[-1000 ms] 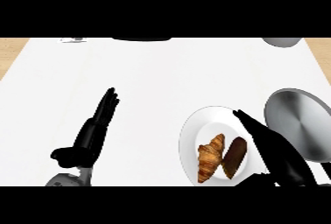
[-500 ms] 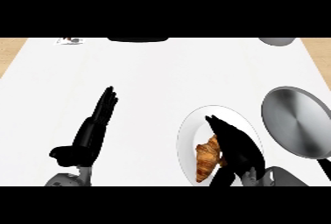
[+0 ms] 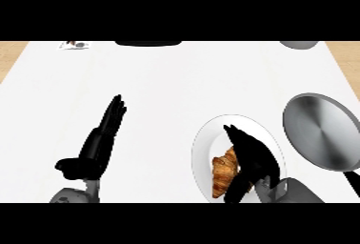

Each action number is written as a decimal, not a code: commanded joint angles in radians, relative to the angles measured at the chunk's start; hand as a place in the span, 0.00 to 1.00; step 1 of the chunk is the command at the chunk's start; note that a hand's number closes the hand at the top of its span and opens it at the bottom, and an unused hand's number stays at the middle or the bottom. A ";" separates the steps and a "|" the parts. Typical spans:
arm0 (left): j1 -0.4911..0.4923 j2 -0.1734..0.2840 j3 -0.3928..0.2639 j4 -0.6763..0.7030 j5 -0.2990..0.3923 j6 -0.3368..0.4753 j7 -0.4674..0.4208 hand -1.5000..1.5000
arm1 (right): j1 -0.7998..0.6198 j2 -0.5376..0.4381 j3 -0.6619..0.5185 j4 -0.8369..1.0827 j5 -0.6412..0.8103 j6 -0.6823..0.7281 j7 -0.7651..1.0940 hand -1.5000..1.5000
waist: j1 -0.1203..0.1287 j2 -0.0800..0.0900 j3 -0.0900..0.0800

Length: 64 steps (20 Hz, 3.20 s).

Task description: Pick the croissant from the plate and place it in the pan

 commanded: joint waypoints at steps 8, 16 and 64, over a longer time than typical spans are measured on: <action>0.007 -0.028 0.050 -0.034 -0.031 -0.058 0.056 0.50 | 0.006 0.190 -0.127 0.178 0.147 0.062 -0.090 0.00 | 0.002 0.000 0.000; 0.038 -0.058 0.045 -0.080 -0.072 -0.046 0.065 0.50 | 0.086 0.158 -0.145 0.219 0.154 0.180 -0.180 1.00 | 0.002 0.000 0.000; 0.036 -0.105 0.090 -0.028 -0.114 -0.100 0.016 0.50 | 0.364 0.099 -0.534 -0.309 0.530 -0.502 -0.355 1.00 | -0.005 0.001 0.001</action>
